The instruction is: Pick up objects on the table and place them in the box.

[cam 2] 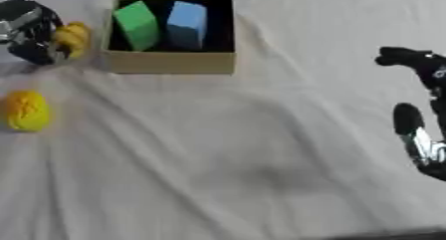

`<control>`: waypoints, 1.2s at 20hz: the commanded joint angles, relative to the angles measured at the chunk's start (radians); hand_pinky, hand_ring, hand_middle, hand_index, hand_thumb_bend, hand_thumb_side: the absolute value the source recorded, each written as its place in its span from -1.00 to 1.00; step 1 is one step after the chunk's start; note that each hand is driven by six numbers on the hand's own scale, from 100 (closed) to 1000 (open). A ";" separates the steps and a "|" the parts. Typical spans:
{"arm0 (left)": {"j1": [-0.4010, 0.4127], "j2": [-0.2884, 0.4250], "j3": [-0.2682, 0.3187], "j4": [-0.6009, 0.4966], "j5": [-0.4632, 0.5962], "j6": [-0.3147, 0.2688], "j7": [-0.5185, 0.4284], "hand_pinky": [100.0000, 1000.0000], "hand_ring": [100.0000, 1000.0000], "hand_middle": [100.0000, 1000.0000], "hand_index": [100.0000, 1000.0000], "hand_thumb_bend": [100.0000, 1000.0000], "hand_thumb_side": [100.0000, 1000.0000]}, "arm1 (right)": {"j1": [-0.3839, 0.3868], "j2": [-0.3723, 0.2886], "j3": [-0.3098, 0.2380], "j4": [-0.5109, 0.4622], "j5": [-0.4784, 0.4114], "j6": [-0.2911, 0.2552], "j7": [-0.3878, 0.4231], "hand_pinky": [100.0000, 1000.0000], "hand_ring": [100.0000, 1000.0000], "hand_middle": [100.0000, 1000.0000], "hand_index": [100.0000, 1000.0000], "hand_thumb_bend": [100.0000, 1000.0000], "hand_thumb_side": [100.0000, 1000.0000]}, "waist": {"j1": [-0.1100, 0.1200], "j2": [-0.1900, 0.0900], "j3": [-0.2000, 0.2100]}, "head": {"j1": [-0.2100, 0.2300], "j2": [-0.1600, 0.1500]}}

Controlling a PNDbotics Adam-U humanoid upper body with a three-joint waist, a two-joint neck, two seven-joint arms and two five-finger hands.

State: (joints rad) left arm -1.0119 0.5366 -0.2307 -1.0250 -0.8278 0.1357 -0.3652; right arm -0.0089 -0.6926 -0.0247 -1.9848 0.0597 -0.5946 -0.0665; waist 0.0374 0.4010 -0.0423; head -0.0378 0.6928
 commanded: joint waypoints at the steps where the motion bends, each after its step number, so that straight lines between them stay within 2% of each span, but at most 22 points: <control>1: -0.014 0.043 0.010 -0.059 0.024 0.014 0.017 0.03 -0.11 -0.37 -0.02 -0.82 -1.00 | 0.001 -0.017 -0.013 -0.015 0.009 0.002 -0.004 0.91 0.78 0.49 0.73 -1.00 0.22 | -0.002 -0.020 0.002 | -0.005 -0.011; 6: -0.023 0.068 0.026 -0.191 0.061 0.041 0.005 0.01 -0.12 -0.39 -0.03 -0.92 -1.00 | 0.005 -0.021 -0.019 -0.015 0.013 -0.001 -0.015 0.90 0.78 0.50 0.73 -1.00 0.21 | 0.000 -0.025 0.004 | -0.016 -0.009; 7: -0.031 0.067 0.029 -0.226 0.073 0.045 0.004 0.00 -0.12 -0.40 -0.04 -1.00 -1.00 | 0.005 -0.023 -0.020 -0.015 0.012 -0.003 -0.018 0.90 0.78 0.50 0.73 -1.00 0.20 | 0.000 -0.027 0.005 | -0.019 -0.007; 12: -0.064 0.049 0.012 -0.343 0.127 0.062 -0.020 0.00 -0.13 -0.42 -0.05 -1.00 -1.00 | -0.003 -0.037 -0.023 -0.015 0.004 -0.016 -0.026 0.90 0.78 0.50 0.73 -1.00 0.19 | 0.001 -0.034 0.009 | -0.031 -0.003; 17: -0.091 -0.002 -0.022 -0.357 0.164 0.070 -0.040 0.00 -0.13 -0.42 -0.04 -1.00 -1.00 | -0.009 -0.041 -0.021 -0.015 -0.004 -0.021 -0.022 0.90 0.78 0.50 0.73 -1.00 0.19 | 0.002 -0.035 0.001 | -0.034 -0.005; 24: -0.121 -0.084 -0.053 -0.288 0.151 0.067 -0.041 0.00 -0.12 -0.41 -0.03 -1.00 -1.00 | -0.016 -0.038 -0.018 -0.015 -0.008 -0.018 -0.013 0.90 0.77 0.49 0.73 -1.00 0.19 | 0.004 -0.028 -0.008 | -0.030 -0.009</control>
State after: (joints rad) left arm -1.1097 0.4502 -0.2856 -1.3164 -0.6715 0.2048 -0.4056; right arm -0.0187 -0.7005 -0.0334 -1.9848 0.0581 -0.6113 -0.0828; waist 0.0444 0.3923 -0.0489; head -0.0682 0.6934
